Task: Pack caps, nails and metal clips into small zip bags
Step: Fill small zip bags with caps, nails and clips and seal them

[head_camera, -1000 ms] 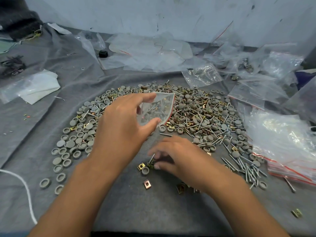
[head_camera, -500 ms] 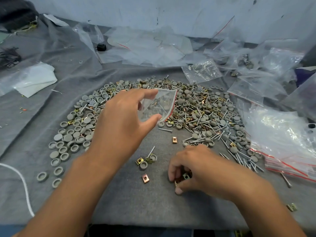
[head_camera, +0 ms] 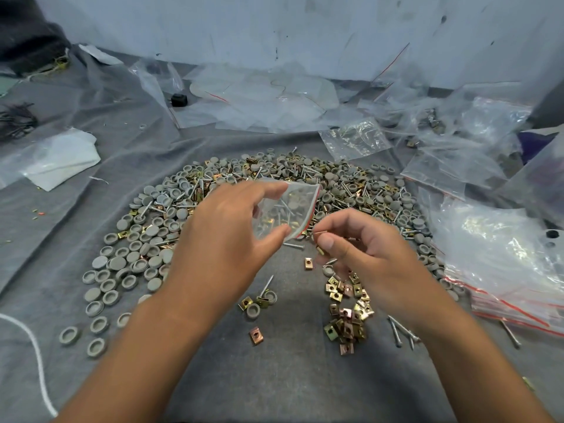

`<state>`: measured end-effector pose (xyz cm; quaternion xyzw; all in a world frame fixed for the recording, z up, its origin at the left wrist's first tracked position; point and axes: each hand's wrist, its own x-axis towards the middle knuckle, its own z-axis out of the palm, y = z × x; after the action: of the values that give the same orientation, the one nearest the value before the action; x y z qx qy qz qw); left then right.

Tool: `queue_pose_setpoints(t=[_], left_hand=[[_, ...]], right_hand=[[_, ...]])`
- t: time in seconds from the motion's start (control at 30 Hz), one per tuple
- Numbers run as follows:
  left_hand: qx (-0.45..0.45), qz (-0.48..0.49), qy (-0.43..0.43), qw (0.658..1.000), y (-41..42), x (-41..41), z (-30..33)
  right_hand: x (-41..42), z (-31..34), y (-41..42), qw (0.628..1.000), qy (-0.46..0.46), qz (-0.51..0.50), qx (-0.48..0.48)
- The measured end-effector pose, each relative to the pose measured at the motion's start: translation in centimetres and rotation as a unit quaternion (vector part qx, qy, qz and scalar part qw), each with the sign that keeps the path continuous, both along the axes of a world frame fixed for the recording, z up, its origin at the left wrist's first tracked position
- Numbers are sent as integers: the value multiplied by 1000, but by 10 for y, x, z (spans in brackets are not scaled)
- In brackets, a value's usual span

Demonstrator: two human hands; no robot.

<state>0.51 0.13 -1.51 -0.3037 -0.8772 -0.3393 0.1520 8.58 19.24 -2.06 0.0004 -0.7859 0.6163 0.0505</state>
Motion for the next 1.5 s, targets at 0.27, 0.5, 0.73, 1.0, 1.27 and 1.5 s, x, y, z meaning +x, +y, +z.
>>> queue_pose_setpoints(t=[0.27, 0.5, 0.73, 1.0, 1.27, 1.5], left_hand=[[-21, -5, 10, 1000, 3, 4, -1], [-16, -9, 4, 1000, 6, 6, 0], [-5, -3, -3, 1000, 3, 4, 2], [-31, 7, 0, 999, 3, 6, -1], [-24, 16, -4, 1000, 2, 4, 1], [-25, 18, -4, 999, 0, 3, 2]], right_hand=[[-6, -3, -11, 978, 161, -111, -76], [-23, -8, -24, 930, 232, -202, 201], [-28, -7, -27, 900, 249, -218, 284], [-8, -9, 5, 928, 102, -184, 308], [-20, -32, -2, 859, -55, -49, 506], [-13, -21, 11, 929, -52, -36, 365]])
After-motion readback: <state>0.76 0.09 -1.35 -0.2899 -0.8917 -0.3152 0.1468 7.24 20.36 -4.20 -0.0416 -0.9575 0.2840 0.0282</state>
